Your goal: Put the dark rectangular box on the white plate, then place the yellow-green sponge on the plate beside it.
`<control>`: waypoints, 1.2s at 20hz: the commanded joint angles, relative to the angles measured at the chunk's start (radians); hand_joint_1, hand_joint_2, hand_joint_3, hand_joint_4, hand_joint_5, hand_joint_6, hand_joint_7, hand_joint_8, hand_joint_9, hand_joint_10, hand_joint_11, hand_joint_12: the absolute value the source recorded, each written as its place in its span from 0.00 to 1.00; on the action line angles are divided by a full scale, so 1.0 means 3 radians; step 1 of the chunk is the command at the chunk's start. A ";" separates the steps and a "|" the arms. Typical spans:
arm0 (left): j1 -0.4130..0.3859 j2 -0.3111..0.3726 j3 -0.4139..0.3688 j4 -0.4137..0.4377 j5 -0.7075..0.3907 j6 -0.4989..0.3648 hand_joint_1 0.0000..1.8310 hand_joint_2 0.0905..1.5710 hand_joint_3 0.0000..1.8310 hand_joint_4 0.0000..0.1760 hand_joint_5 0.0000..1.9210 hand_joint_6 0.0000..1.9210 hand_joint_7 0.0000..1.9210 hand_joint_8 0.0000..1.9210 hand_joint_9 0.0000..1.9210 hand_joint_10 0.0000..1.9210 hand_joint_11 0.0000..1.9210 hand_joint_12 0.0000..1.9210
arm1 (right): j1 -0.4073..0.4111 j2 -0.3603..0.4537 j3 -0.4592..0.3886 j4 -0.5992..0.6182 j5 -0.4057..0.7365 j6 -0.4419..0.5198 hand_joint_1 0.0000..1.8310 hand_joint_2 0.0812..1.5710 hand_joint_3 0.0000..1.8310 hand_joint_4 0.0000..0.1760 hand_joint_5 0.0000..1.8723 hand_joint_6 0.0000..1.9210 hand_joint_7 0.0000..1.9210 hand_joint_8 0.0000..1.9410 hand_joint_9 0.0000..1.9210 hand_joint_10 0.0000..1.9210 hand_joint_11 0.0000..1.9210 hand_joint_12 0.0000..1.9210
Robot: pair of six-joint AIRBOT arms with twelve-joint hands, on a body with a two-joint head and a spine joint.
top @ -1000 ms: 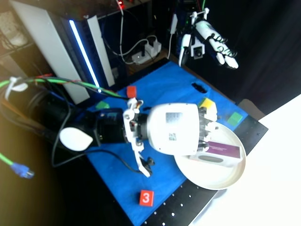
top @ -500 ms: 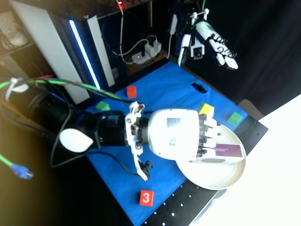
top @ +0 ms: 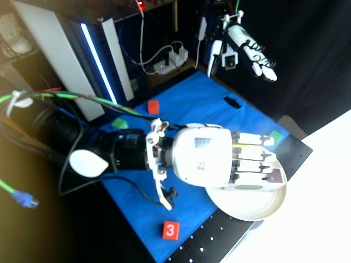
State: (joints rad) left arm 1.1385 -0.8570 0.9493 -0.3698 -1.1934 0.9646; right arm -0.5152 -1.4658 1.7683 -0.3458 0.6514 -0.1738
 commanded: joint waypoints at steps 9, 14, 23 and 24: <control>-0.0030 0.0094 -0.0004 0.0034 -0.0640 -0.0059 0.37 0.51 0.00 0.82 0.00 0.00 0.00 0.00 0.01 0.00 0.05 0.02 | -0.0072 0.0409 -0.0394 0.0267 0.0780 0.0021 0.43 0.57 0.00 0.96 0.15 0.00 0.11 0.00 0.09 0.00 0.00 0.27; -0.0033 0.0160 0.0005 0.0132 -0.0828 -0.0200 0.41 0.54 0.01 0.55 0.00 0.00 0.00 0.00 0.00 0.00 0.02 0.01 | -0.0467 0.0767 -0.0778 0.0715 0.1408 0.0020 0.42 0.56 0.00 1.00 0.12 0.00 0.06 0.00 0.03 0.00 0.00 0.05; -0.0005 0.0275 -0.0105 0.0240 -0.1344 -0.0278 0.27 0.56 0.01 1.00 0.00 0.00 0.00 0.00 0.03 0.00 0.00 0.31 | -0.1468 0.1515 -0.1671 0.1590 0.2870 -0.0411 0.45 0.58 0.00 1.00 0.06 0.00 0.03 0.00 0.00 0.00 0.00 0.00; 0.0009 0.0283 -0.0110 0.0240 -0.1392 -0.0298 0.26 0.58 0.00 1.00 0.00 0.00 0.00 0.00 0.02 0.00 0.00 0.31 | -0.1593 0.1611 -0.1778 0.1682 0.3023 -0.0488 0.45 0.58 0.00 0.92 0.06 0.00 0.05 0.01 0.00 0.00 0.01 0.00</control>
State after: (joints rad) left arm 1.1500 -0.7792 0.9192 -0.2928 -1.4803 0.8776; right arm -1.0206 -0.9760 1.2217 0.1394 1.4113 -0.3279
